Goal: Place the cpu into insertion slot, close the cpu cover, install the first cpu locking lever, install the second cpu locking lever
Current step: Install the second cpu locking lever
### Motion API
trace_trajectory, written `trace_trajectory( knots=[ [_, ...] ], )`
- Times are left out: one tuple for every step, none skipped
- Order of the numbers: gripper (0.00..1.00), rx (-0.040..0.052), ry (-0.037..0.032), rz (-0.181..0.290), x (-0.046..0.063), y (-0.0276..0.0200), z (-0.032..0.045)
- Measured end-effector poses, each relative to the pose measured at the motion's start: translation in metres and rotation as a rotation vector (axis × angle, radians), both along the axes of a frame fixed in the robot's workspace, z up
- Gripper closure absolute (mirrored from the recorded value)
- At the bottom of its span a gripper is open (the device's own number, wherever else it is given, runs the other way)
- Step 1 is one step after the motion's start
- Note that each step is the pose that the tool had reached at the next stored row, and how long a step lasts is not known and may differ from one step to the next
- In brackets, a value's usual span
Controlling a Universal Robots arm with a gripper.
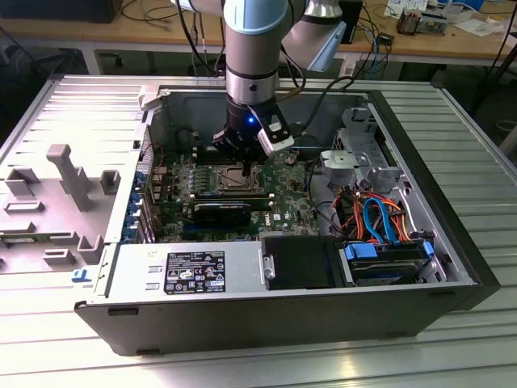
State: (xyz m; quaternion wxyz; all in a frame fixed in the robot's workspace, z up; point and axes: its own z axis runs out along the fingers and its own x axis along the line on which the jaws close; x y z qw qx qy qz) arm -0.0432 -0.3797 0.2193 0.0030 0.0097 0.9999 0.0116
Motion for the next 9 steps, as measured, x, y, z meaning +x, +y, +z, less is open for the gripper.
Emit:
trace_trajectory(
  knots=[
    [0.89, -0.0002, 0.0001, 0.0, 0.0, -0.0001, 0.0005],
    [0.89, -0.0008, 0.0, 0.0, 0.0, -0.0001, 0.003],
    [0.89, -0.0029, 0.0001, 0.0, 0.0001, -0.0001, 0.0051],
    [0.89, -0.005, 0.0, 0.0, 0.0001, 0.0, 0.0059],
    [0.89, -0.0073, -0.0001, 0.0, 0.0001, 0.0, 0.0063],
    [0.89, -0.0091, -0.0001, 0.0, 0.0, -0.0002, 0.0064],
    [0.89, -0.0093, 0.0, 0.0, 0.0, -0.0006, 0.0064],
    [0.89, -0.0093, 0.0, 0.0, 0.0, -0.0013, 0.0064],
    [0.89, -0.0093, 0.0, 0.0, 0.0, -0.0023, 0.0064]
  ],
)
